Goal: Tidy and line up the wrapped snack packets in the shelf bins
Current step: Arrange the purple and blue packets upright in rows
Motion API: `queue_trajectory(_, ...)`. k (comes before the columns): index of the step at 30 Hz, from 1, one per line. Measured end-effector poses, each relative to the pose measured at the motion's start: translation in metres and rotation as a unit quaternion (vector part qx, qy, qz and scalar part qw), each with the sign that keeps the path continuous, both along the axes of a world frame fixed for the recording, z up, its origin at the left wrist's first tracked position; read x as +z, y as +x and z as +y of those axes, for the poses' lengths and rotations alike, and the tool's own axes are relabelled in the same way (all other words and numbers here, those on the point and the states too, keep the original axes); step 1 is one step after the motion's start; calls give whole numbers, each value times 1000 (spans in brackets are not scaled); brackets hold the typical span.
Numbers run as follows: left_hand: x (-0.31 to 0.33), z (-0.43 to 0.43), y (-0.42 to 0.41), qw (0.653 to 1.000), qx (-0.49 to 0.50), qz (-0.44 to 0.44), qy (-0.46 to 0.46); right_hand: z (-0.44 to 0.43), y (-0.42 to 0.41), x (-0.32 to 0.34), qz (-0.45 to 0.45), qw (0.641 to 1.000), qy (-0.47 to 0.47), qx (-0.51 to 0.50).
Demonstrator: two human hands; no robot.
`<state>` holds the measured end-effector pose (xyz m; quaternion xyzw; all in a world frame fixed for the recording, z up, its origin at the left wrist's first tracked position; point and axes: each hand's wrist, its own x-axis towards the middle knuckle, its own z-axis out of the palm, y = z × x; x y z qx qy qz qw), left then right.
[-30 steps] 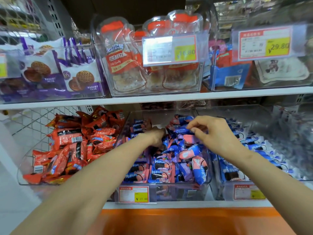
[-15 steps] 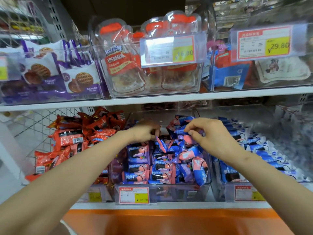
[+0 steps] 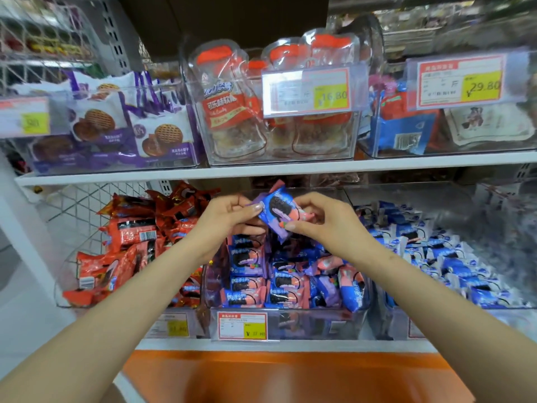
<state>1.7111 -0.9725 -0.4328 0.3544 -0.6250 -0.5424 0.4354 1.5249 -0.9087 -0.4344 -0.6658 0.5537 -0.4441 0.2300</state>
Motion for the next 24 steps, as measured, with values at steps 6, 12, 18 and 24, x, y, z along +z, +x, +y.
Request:
queue_trajectory(6, -1, 0, 23, 983, -23, -168, -72, -6, 2, -1, -119, 990, 68, 34)
queue_trajectory(12, 1, 9, 15, 977, 17, -148, -156, -5, 12, -5, -81, 991, 93, 46)
queue_trajectory(18, -3, 5, 24, 982, 55, -138, -116, -9, 14, -2, -116, 988, 92, 46)
queue_trajectory(24, 0, 6, 34, 989, 49, -111, -87, -14, 20, 2, -132, 987, 83, 48)
